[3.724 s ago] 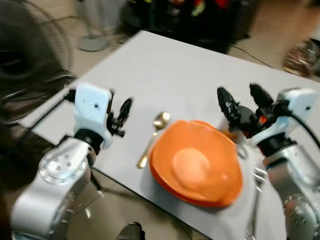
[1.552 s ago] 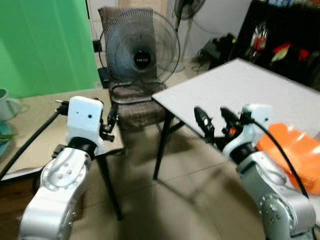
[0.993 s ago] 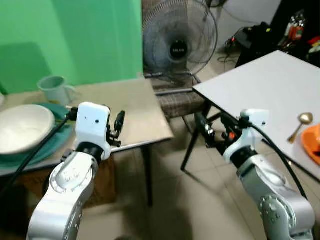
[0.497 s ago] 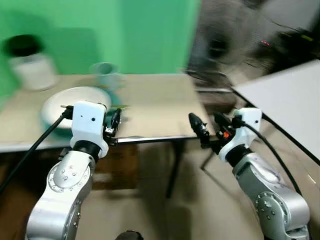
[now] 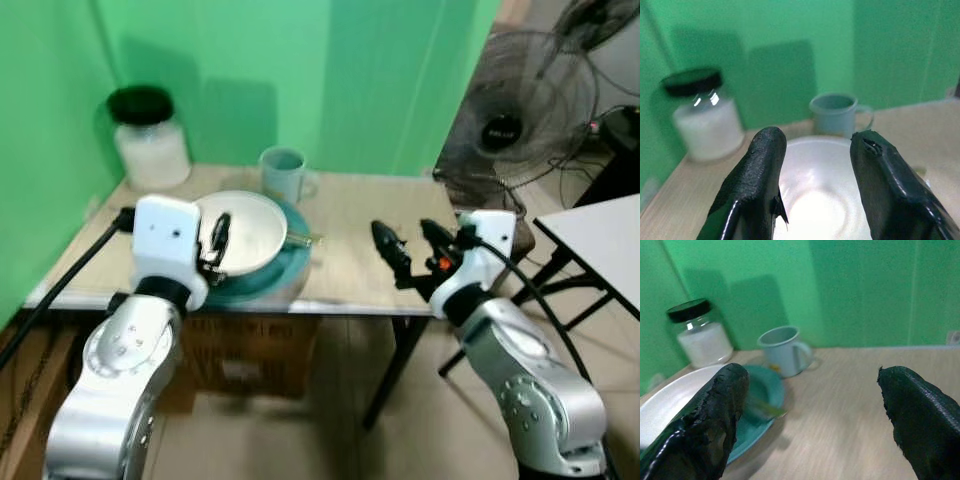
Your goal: Setting the table
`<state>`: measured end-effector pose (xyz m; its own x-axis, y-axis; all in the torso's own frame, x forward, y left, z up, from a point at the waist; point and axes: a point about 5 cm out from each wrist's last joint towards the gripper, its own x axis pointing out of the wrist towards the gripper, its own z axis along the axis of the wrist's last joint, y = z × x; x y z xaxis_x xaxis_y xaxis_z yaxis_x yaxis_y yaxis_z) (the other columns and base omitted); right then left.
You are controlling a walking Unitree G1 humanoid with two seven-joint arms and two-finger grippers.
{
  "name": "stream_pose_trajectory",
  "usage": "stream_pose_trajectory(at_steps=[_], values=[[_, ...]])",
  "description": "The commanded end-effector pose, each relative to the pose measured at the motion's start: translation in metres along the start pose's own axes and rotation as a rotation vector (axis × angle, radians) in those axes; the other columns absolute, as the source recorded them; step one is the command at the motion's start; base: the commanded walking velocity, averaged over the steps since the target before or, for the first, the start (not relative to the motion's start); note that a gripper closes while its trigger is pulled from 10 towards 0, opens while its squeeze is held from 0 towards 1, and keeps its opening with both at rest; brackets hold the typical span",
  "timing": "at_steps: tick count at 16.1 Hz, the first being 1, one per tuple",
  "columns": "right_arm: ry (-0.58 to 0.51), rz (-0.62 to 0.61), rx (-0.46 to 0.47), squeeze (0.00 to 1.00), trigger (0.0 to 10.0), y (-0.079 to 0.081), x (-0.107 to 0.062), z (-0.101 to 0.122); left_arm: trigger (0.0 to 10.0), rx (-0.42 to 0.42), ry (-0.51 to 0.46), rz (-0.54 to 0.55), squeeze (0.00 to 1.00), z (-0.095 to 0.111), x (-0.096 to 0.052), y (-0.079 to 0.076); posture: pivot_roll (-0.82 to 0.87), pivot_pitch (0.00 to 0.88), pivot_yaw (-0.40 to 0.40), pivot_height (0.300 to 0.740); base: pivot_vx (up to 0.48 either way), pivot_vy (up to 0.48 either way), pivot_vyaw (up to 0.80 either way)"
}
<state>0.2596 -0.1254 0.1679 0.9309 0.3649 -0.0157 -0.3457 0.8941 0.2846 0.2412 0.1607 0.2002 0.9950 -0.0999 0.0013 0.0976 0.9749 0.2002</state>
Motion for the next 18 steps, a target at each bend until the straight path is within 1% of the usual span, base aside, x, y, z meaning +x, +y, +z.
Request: stream_pose_trajectory(at_steps=[1,5,9,14,16,17,18], values=[[-0.002,-0.022,-0.019,1.00,10.0,-0.005,-0.001,0.000,10.0,0.001,0.007,-0.014,0.00,-0.001,0.000,-0.003,0.02,0.034,-0.049,0.740,0.322,0.000,0.00],[0.001,-0.013,-0.016,1.00,10.0,-0.003,0.000,-0.002,10.0,0.008,0.007,-0.012,0.00,-0.001,-0.001,-0.002,0.03,0.029,-0.052,0.740,0.335,0.000,0.00],[0.006,-0.017,-0.017,1.00,10.0,-0.004,0.000,-0.004,10.0,0.021,0.005,-0.022,0.00,-0.001,-0.003,-0.002,0.04,0.024,-0.063,0.740,0.334,0.000,0.00],[0.011,-0.013,-0.047,1.00,10.0,-0.011,0.006,-0.002,10.0,0.031,0.005,-0.027,0.00,-0.001,-0.003,-0.005,0.04,0.011,-0.075,0.740,0.314,0.000,0.00],[0.022,-0.001,-0.053,1.00,10.0,-0.014,0.008,-0.003,10.0,0.042,0.009,-0.026,0.00,-0.002,-0.003,-0.006,0.04,0.006,-0.081,0.740,0.126,0.000,0.00],[0.026,0.006,-0.055,0.92,10.0,-0.017,0.011,-0.004,10.0,0.055,0.015,-0.025,0.00,-0.003,-0.003,-0.006,0.05,0.005,-0.083,0.740,0.000,0.000,0.00],[0.027,0.010,-0.061,0.90,10.0,-0.020,0.015,-0.005,10.0,0.067,0.017,-0.025,0.00,-0.004,-0.002,-0.006,0.05,0.004,-0.087,0.740,0.000,0.000,0.00]])
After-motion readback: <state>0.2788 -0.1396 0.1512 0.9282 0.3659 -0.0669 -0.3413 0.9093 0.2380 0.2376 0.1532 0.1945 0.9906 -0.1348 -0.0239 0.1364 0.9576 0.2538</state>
